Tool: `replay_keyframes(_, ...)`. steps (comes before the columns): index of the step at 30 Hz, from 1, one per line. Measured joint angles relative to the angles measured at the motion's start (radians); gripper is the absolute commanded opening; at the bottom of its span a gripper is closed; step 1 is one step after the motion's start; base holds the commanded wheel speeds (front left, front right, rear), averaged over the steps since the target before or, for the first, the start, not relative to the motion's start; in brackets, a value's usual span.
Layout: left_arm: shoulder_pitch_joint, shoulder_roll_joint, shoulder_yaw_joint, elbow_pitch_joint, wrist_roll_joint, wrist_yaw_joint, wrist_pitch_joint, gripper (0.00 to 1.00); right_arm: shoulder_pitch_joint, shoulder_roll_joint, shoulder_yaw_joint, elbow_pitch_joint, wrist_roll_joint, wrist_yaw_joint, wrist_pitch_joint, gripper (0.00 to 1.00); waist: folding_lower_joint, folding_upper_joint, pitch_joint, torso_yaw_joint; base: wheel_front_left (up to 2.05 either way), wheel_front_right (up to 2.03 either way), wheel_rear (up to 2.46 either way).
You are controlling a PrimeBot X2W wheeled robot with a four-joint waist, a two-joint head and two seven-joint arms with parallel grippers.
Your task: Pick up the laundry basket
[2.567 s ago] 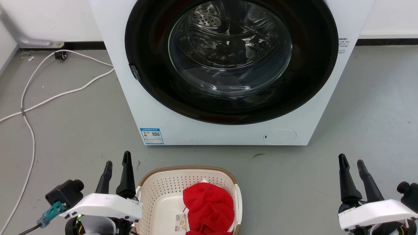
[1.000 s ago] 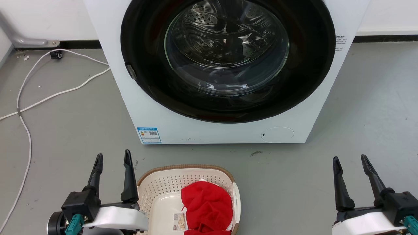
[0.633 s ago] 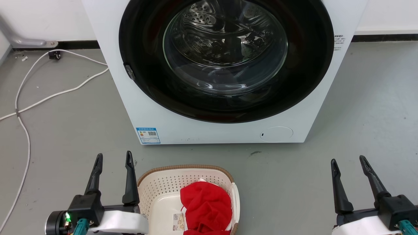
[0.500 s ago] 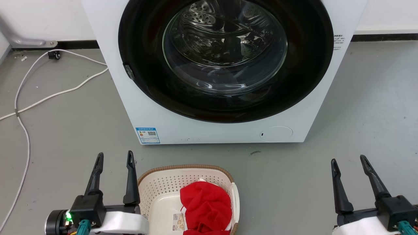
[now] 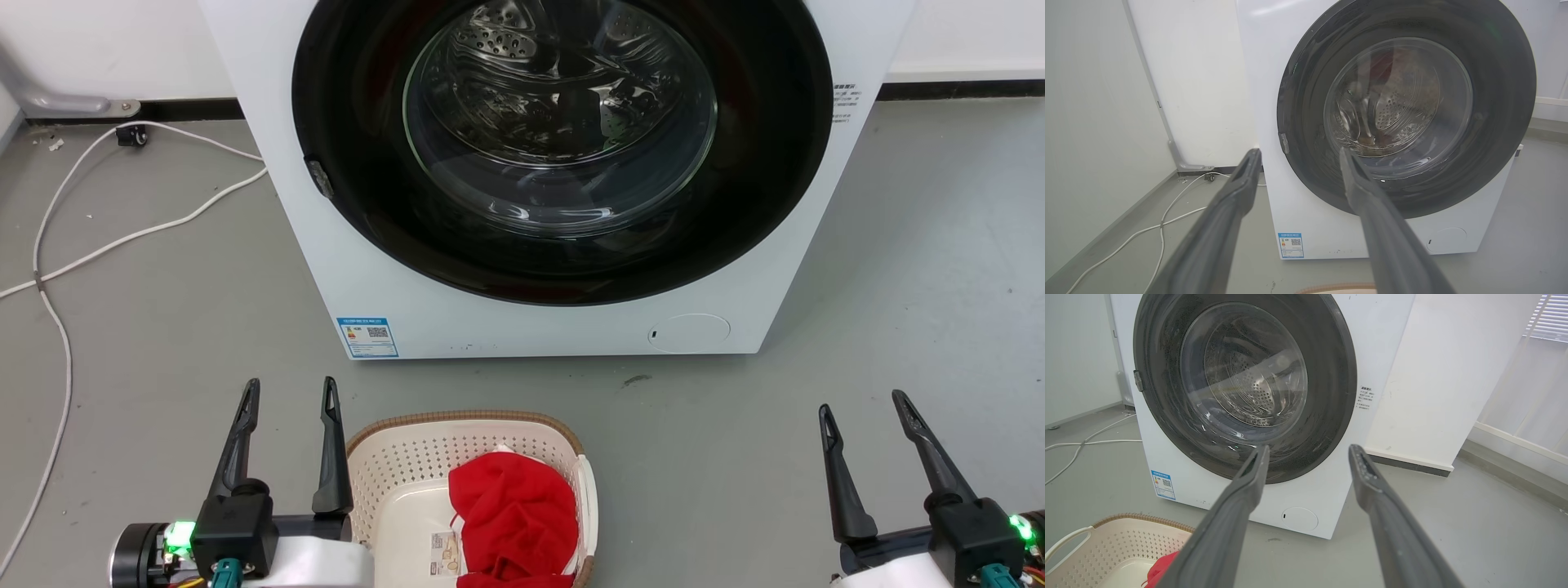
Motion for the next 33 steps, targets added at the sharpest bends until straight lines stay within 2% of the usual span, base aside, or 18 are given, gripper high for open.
replay_keyframes(21,0.005,-0.006,0.013,0.016,0.001,-0.003,0.000,1.00,0.000,0.000,0.012,0.008,0.006,0.000,0.000,1.00,0.0000,0.0000,-0.002,0.000,0.00,0.00,0.00)
replay_keyframes(33,-0.044,0.015,0.040,0.124,0.000,-0.024,0.000,1.00,-0.064,-0.001,0.100,0.135,0.047,0.000,0.000,1.00,0.0000,0.0000,0.039,-0.004,0.00,0.00,0.00)
